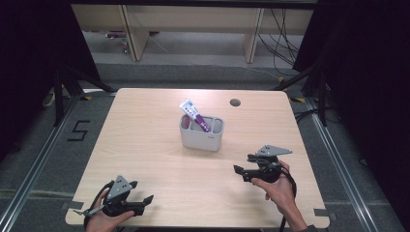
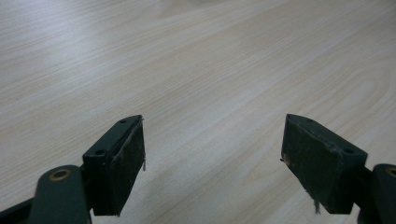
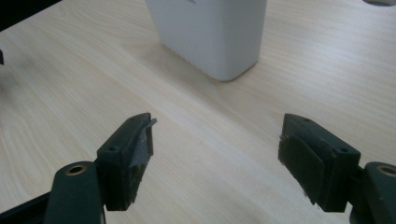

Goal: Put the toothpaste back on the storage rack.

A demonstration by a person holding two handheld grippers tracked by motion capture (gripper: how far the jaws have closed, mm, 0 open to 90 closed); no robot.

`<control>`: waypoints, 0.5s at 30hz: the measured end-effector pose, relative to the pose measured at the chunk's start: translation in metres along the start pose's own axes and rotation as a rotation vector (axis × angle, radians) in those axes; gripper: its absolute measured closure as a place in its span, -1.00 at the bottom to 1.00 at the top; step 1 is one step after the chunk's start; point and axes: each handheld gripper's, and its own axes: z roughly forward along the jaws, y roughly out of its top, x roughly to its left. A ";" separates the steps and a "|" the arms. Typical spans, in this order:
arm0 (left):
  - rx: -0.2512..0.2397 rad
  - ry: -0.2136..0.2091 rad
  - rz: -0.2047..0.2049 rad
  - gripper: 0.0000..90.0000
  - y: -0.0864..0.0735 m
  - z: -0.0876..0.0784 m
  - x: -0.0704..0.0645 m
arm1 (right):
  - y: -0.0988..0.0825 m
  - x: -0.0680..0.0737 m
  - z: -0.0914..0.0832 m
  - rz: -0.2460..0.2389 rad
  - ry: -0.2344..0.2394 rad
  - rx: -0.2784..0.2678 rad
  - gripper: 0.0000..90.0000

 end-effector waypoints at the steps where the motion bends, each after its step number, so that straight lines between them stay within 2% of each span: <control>1: -0.001 0.001 -0.002 -0.54 0.000 0.000 0.000 | -0.001 0.001 0.000 0.007 0.011 0.007 -0.41; 6: -0.004 0.001 -0.001 -0.53 0.000 -0.001 0.000 | -0.009 0.004 -0.001 0.003 0.015 0.015 -0.44; 7: -0.004 0.001 -0.001 -0.54 0.000 -0.001 0.000 | -0.012 0.007 -0.001 0.036 0.014 0.021 -0.45; 8: -0.003 0.000 -0.003 -0.54 0.000 0.000 0.000 | -0.013 0.005 -0.001 0.011 0.018 0.017 -0.46; 9: -0.002 0.001 -0.002 -0.53 0.000 0.000 0.000 | -0.015 0.006 -0.002 0.007 -0.005 0.028 -0.48; 11: -0.002 0.001 -0.004 -0.54 0.000 0.000 -0.001 | -0.018 0.004 0.000 -0.005 0.012 0.025 -0.51; 13: -0.003 0.001 -0.004 -0.53 0.000 -0.001 -0.001 | -0.022 0.008 -0.001 0.039 0.007 0.047 -0.52; 14: -0.003 0.001 -0.004 -0.53 0.000 0.000 -0.001 | -0.024 0.007 0.000 0.019 0.013 0.034 -0.52; 15: -0.021 0.001 -0.027 -0.54 0.000 0.001 -0.002 | -0.025 0.010 -0.001 0.055 0.008 0.041 -0.52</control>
